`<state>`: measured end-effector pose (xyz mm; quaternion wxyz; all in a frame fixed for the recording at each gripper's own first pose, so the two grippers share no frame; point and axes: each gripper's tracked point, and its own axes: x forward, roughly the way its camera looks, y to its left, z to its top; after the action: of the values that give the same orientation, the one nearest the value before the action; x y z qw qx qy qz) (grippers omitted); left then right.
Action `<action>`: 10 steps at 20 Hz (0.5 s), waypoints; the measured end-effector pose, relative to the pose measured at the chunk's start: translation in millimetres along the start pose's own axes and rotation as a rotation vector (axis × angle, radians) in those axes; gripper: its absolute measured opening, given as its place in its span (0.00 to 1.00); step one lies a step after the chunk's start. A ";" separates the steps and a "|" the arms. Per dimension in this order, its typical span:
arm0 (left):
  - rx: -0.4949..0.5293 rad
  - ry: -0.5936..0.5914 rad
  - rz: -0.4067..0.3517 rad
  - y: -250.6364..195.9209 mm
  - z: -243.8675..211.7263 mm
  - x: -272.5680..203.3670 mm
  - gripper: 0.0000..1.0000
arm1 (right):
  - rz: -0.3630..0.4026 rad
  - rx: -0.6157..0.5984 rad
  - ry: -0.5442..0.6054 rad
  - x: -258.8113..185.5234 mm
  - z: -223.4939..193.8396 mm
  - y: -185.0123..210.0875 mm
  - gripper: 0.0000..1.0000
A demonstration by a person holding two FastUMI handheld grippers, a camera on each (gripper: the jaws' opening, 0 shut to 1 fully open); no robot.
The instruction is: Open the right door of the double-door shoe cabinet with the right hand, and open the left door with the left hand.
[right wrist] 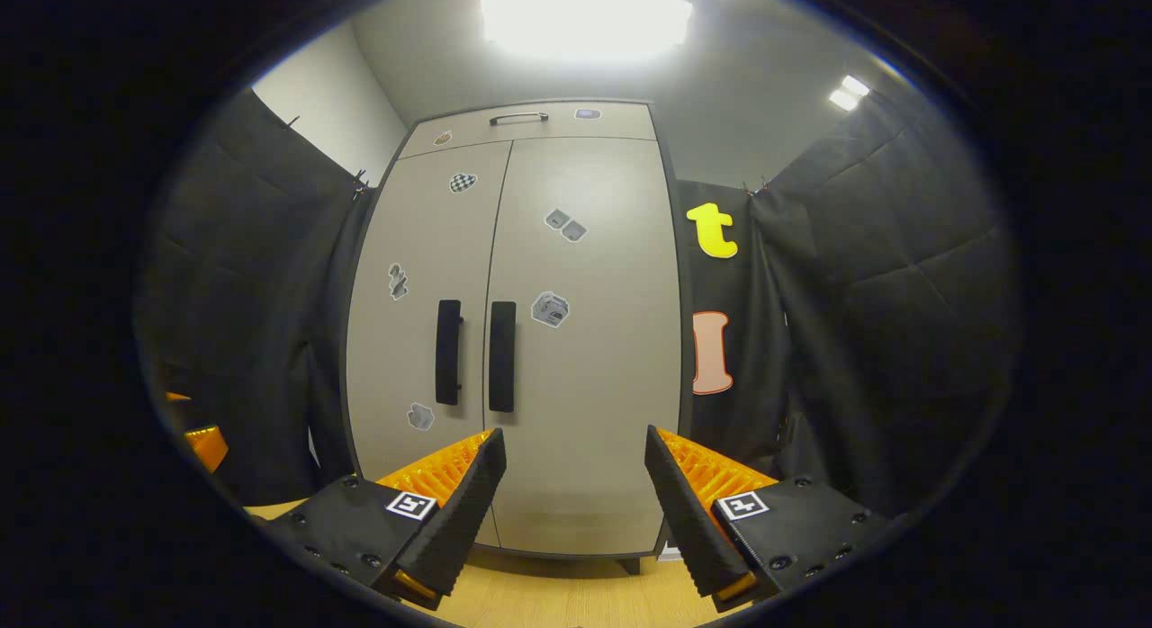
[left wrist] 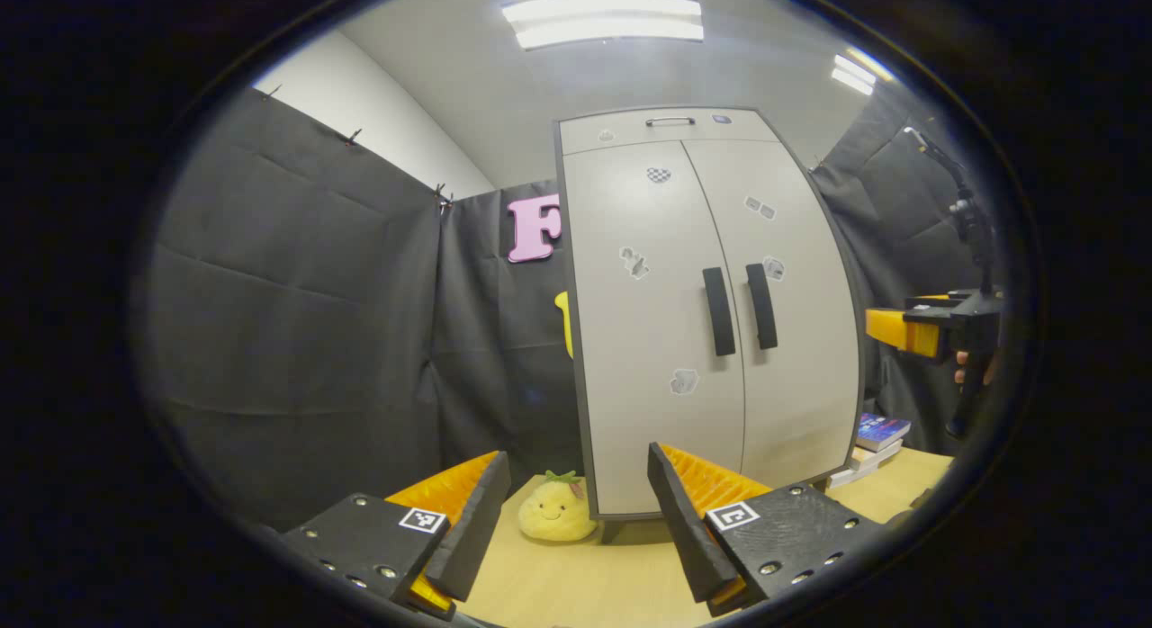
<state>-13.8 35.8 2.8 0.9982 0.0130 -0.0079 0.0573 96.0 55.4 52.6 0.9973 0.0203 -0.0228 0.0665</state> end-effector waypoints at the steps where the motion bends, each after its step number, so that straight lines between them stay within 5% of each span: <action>1: 0.003 0.001 0.005 1.4 -1.1 -1.5 0.89 | 0.010 0.003 -0.001 5.7 1.6 4.7 0.97; 10: 0.011 0.014 0.055 22.6 -4.1 -11.2 0.89 | 0.041 0.027 -0.013 72.4 21.9 32.7 0.97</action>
<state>-27.5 57.1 -1.0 0.9963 0.0176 -0.0011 0.0846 162.4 96.4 79.1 0.9952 0.0338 -0.0285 0.0871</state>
